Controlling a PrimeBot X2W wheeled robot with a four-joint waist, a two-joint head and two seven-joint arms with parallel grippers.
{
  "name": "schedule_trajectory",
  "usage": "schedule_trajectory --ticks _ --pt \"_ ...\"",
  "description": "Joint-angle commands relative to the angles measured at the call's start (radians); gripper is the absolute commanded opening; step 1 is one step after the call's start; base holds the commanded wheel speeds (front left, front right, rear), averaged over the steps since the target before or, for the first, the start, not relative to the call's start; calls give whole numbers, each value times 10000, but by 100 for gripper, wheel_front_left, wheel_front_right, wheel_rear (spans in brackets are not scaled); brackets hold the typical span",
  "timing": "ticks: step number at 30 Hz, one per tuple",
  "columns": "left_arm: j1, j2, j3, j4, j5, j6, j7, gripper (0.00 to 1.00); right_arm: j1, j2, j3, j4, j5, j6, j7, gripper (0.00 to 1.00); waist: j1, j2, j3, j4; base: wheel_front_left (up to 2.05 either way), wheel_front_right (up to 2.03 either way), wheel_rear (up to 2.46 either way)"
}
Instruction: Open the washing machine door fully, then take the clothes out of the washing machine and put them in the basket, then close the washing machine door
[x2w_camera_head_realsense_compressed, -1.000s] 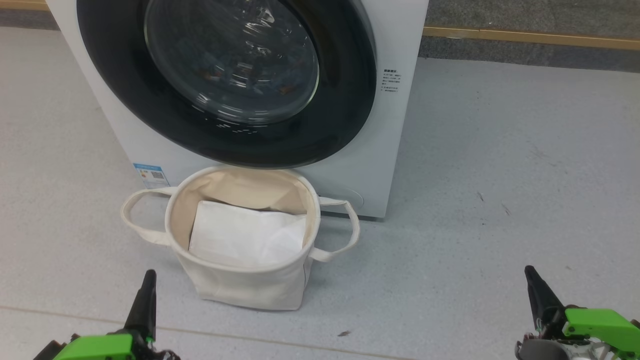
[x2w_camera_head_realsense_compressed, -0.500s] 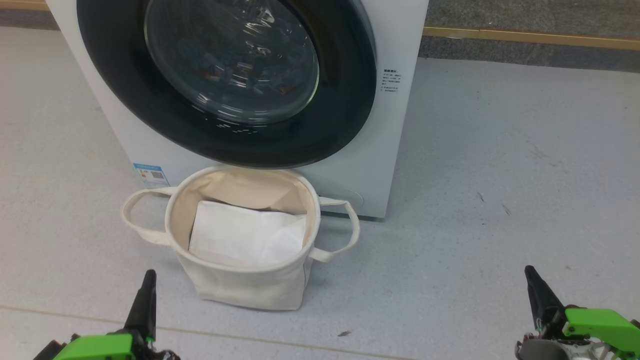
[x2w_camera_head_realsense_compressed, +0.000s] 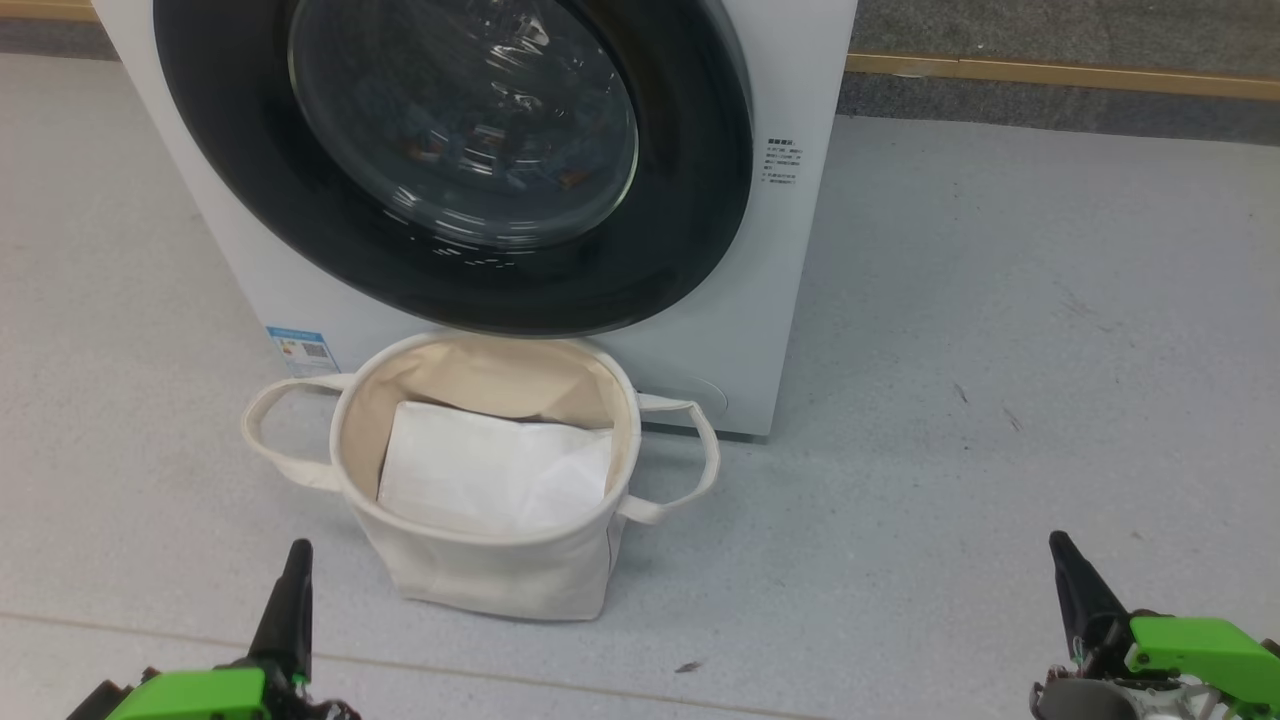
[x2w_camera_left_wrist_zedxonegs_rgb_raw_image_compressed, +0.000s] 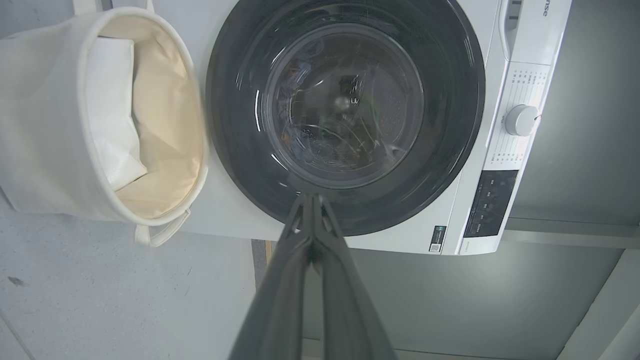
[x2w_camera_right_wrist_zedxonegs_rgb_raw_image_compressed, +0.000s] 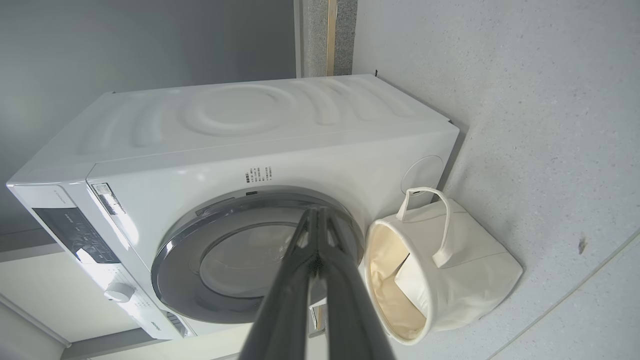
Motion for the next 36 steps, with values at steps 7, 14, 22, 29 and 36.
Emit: schedule_trajectory --ticks 7,14,22,29,36 --pt "-243 62 333 -379 -40 15 77 0 -411 -85 198 -388 59 2 71 0 0 -1 0 0 0 0 0" --pt "-243 62 333 -379 -40 15 77 0 -411 -85 198 -388 59 2 71 0 0 -1 0 0 0 0 0" --pt "412 -49 -31 836 8 1 -19 100 387 46 35 832 2 2 -22 100 0 -1 2 2 0 0 0" --pt "385 -30 38 932 111 11 -177 100 296 43 172 968 31 0 -201 100 23 -1 -8 30 0 0 0" --pt "246 85 90 861 334 62 -356 100 80 35 286 979 -54 0 -406 100 1 -1 11 61 0 0 0"
